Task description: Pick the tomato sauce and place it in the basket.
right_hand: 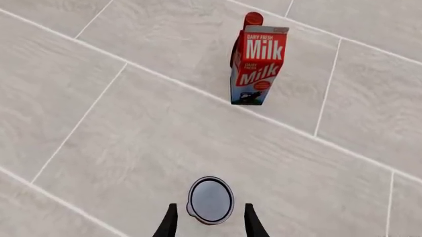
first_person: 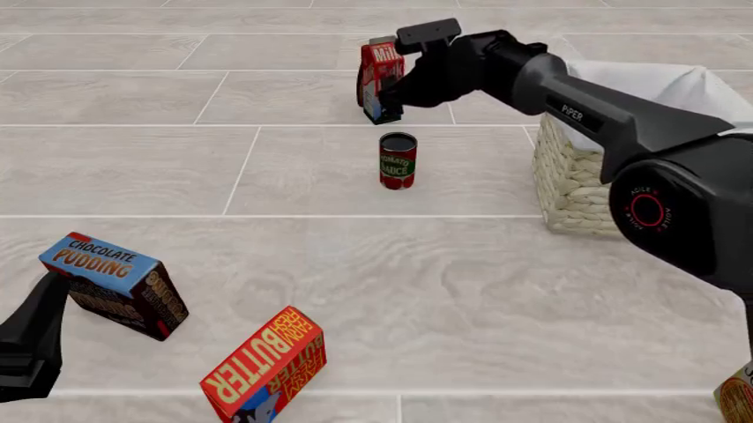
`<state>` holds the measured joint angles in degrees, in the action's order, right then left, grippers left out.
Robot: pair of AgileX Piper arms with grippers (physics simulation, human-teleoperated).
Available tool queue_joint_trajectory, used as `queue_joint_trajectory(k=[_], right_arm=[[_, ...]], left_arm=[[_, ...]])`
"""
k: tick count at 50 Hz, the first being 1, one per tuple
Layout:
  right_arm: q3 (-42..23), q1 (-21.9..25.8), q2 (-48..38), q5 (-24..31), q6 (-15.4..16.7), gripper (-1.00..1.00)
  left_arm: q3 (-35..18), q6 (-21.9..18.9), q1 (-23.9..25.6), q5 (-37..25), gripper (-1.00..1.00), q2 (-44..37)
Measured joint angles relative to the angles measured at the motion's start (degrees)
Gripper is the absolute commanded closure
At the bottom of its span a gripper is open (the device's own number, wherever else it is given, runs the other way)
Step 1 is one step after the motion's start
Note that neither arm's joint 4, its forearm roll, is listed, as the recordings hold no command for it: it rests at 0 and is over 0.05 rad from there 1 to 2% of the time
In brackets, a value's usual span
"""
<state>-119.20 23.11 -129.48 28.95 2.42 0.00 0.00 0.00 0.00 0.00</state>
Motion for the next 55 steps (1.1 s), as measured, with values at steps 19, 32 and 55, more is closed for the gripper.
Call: queue_joint_trajectory(k=[19, 32, 55], right_arm=[[0.3, -0.2, -0.9, -0.5, -0.3, -1.0], [-0.1, -0.3, -1.7, -0.6, -0.5, -1.0], [-1.0, -0.4, -3.4, -0.5, -0.7, -1.0]], left_arm=[[0.0, 0.0, 0.0, 0.0, -1.0, 0.0], [0.0, 0.0, 0.0, 0.0, -1.0, 0.0], [0.0, 0.0, 0.0, 0.0, -1.0, 0.0]])
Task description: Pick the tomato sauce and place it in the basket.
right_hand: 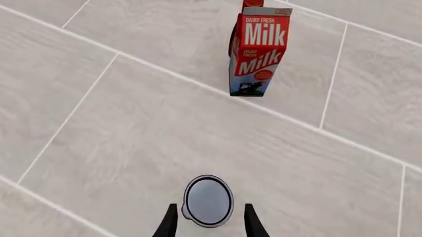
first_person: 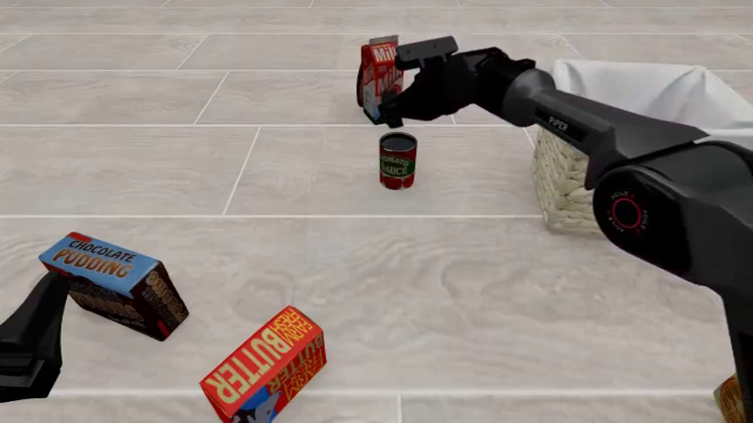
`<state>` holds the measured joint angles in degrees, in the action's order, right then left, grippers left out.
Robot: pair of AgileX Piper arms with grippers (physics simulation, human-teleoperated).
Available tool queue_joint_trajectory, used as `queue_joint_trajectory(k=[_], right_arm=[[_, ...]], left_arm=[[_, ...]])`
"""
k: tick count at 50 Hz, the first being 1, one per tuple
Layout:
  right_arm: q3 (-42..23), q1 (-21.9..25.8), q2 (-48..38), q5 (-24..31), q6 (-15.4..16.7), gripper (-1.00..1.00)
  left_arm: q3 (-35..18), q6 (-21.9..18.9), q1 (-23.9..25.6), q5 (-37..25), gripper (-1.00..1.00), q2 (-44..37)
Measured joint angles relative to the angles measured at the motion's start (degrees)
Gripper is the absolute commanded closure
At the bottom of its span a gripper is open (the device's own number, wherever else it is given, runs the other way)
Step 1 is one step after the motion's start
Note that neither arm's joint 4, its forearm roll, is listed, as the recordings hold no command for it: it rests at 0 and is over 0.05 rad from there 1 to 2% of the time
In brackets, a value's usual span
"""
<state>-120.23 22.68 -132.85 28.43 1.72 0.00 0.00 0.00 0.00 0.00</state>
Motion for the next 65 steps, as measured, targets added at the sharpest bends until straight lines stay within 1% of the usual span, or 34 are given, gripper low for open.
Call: queue_joint_trajectory(k=[40, 65], right_arm=[[-1.1, 0.1, -2.1, -0.1, -0.7, -1.0], [-3.5, -0.2, -4.2, 0.9, -0.9, -1.0]], left_arm=[[0.0, 0.0, 0.0, 0.0, -1.0, 0.0], [0.0, 0.0, 0.0, 0.0, -1.0, 0.0]])
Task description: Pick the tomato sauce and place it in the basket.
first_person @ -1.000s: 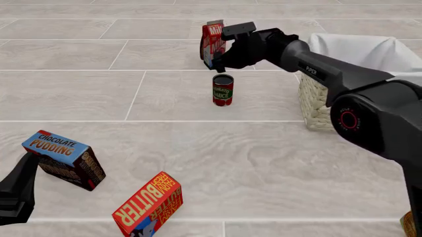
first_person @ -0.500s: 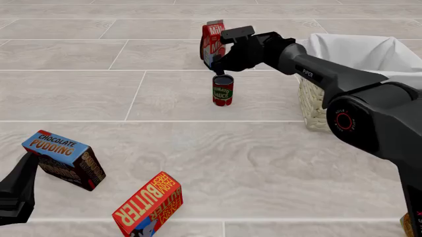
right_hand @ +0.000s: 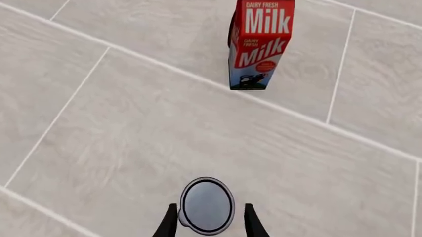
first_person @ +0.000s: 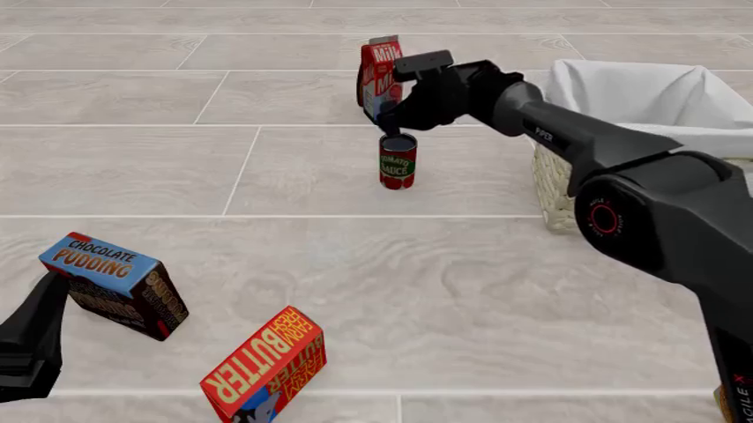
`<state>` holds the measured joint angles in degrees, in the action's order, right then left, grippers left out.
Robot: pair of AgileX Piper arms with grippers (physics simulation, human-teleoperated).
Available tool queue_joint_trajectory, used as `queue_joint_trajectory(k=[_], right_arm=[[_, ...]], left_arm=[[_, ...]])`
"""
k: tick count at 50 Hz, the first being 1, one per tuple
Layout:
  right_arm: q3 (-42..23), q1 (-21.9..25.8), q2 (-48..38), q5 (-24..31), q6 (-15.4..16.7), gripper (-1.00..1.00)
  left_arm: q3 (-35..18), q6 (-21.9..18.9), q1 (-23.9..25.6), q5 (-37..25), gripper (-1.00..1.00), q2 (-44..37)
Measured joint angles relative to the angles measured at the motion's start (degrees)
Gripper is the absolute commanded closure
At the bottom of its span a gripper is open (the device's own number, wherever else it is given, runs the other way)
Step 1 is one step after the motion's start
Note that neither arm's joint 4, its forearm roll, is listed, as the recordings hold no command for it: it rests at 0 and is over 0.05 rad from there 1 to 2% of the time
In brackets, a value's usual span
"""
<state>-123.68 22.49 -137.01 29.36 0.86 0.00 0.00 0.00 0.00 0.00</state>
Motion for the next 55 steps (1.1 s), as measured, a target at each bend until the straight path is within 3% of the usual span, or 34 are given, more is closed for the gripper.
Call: queue_joint_trajectory(k=[55], right_arm=[[-1.4, 0.0, -2.4, -0.2, -0.9, -1.0]], left_arm=[[0.0, 0.0, 0.0, 0.0, -1.0, 0.0]])
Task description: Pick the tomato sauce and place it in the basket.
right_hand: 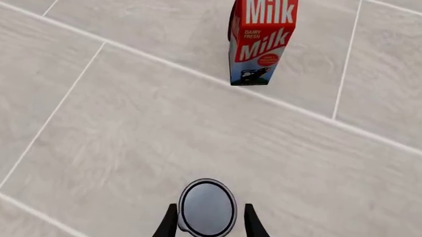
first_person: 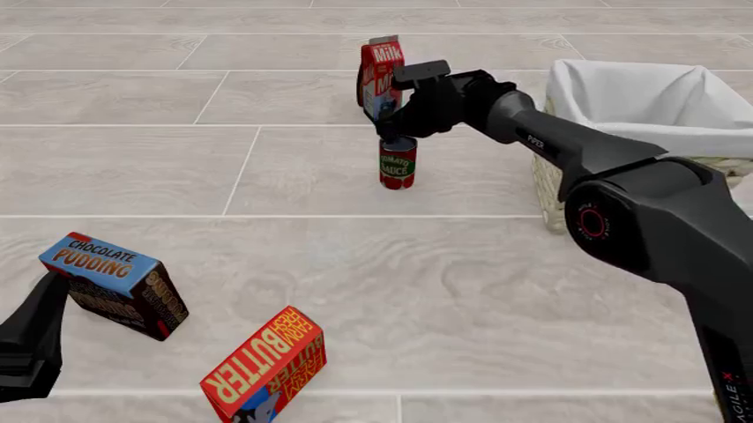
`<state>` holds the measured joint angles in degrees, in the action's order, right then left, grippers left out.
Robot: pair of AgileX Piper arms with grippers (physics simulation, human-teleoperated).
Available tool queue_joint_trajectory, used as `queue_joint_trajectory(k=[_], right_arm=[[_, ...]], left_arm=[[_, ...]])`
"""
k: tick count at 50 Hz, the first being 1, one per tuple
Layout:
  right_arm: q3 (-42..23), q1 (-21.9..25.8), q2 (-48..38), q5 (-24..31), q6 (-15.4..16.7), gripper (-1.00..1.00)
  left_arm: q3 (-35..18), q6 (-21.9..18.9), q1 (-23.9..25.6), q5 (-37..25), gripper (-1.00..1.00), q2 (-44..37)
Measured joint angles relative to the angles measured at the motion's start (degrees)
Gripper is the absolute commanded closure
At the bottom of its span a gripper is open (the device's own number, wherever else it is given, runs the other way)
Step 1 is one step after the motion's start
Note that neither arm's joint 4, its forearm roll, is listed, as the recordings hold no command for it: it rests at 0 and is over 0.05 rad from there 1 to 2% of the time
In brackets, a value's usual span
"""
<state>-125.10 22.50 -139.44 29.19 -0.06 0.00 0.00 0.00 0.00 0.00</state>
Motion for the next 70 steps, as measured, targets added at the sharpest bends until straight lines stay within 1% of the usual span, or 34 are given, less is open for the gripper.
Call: queue_joint_trajectory(k=[33, 70], right_arm=[[-0.1, 0.4, -1.2, -0.9, -0.9, -1.0], [-0.6, 0.3, -2.4, -1.0, -1.2, -1.0]], left_arm=[[0.0, 0.0, 0.0, 0.0, -1.0, 0.0], [0.0, 0.0, 0.0, 0.0, -1.0, 0.0]])
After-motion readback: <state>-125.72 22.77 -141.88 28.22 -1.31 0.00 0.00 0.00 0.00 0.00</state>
